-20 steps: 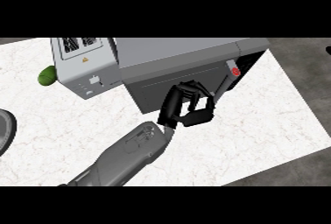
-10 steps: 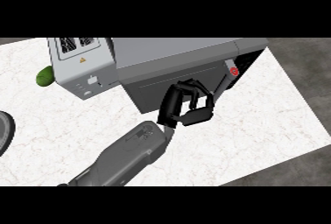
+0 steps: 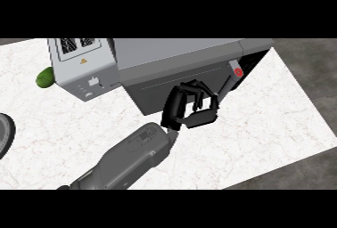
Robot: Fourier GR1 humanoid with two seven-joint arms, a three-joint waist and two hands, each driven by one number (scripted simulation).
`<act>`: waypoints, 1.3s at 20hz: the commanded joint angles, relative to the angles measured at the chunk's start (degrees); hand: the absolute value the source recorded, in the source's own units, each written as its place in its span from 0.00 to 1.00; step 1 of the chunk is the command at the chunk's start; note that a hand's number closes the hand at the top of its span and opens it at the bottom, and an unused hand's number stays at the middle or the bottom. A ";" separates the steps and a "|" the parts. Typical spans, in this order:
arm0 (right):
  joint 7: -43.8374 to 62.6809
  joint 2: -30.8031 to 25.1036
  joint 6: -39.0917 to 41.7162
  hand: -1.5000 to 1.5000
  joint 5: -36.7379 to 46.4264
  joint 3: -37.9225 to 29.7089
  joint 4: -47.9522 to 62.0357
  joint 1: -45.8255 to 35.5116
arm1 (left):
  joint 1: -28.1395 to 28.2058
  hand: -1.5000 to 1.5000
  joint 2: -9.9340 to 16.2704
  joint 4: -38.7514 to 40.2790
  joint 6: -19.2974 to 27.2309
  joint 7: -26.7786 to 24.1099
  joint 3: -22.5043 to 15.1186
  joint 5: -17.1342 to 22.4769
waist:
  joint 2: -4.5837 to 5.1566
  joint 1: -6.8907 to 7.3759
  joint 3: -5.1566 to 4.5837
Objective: Pick up the milk, place it into the microwave and close the microwave
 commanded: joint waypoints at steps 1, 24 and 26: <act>-0.20 -0.99 0.66 0.00 -0.45 -0.84 0.88 -1.38 | -5.61 1.00 0.03 4.33 -0.48 -0.32 3.55 2.02 | 0.61 -0.56 -0.11; -0.58 -7.47 1.77 0.00 2.63 -3.74 5.46 -6.46 | -7.16 1.00 0.03 5.95 -0.75 -6.68 0.59 7.90 | 1.62 -0.32 0.15; -0.62 -7.65 2.44 0.00 2.52 -3.67 6.09 -6.57 | -7.67 1.00 0.03 6.41 -0.41 -7.07 0.27 7.96 | 1.51 -0.09 0.23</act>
